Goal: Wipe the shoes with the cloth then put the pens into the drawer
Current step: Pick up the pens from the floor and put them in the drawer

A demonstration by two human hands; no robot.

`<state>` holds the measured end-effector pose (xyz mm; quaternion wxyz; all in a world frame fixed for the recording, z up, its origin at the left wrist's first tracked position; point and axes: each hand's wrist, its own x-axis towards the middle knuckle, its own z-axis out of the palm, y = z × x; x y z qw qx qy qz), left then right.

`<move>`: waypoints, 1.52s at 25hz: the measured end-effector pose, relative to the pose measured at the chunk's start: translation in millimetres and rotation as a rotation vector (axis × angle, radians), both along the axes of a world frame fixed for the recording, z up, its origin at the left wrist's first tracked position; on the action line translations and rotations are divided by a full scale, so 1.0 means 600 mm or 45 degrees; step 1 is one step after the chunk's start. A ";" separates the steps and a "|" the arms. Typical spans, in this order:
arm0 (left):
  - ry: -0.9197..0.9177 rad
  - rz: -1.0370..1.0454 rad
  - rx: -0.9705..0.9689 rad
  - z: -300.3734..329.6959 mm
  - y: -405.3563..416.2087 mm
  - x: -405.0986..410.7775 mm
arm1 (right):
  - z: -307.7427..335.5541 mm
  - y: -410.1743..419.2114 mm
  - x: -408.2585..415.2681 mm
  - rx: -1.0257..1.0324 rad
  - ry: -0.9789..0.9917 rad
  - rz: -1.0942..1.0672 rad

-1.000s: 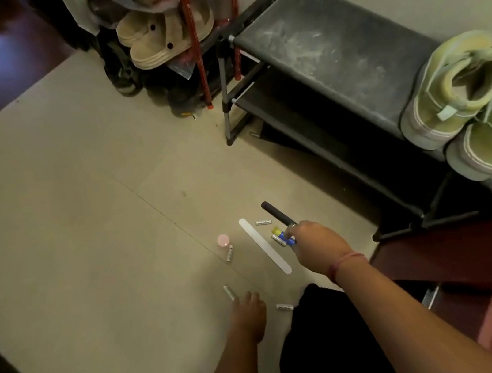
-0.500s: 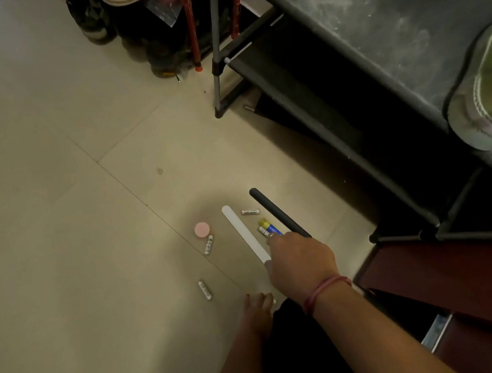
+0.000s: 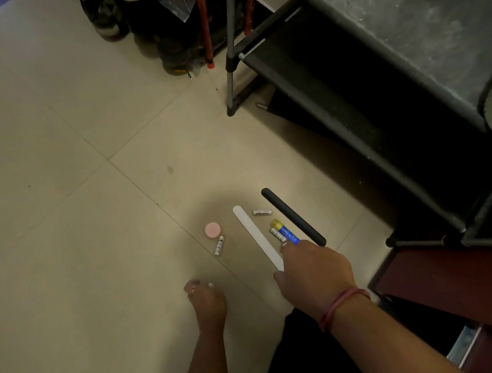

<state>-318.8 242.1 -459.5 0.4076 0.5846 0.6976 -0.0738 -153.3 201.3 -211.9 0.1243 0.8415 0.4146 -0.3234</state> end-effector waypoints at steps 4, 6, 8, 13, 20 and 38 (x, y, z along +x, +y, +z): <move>0.082 0.060 -0.244 0.008 0.008 0.009 | -0.011 -0.002 -0.002 0.034 -0.011 0.005; 0.146 -0.131 -0.263 0.010 0.005 0.011 | -0.010 -0.001 -0.002 0.086 -0.032 0.002; 0.175 -0.145 -0.272 0.002 -0.002 0.012 | -0.002 0.003 -0.002 0.173 -0.043 -0.020; -0.261 -0.017 -0.168 0.085 0.004 0.053 | 0.000 0.019 0.006 0.544 0.094 -0.253; -0.837 -0.193 -0.149 0.373 0.011 0.138 | 0.024 0.025 0.013 0.950 0.673 -1.159; -0.050 -0.287 0.105 0.087 0.123 0.137 | -0.008 -0.015 0.033 0.242 0.303 -0.556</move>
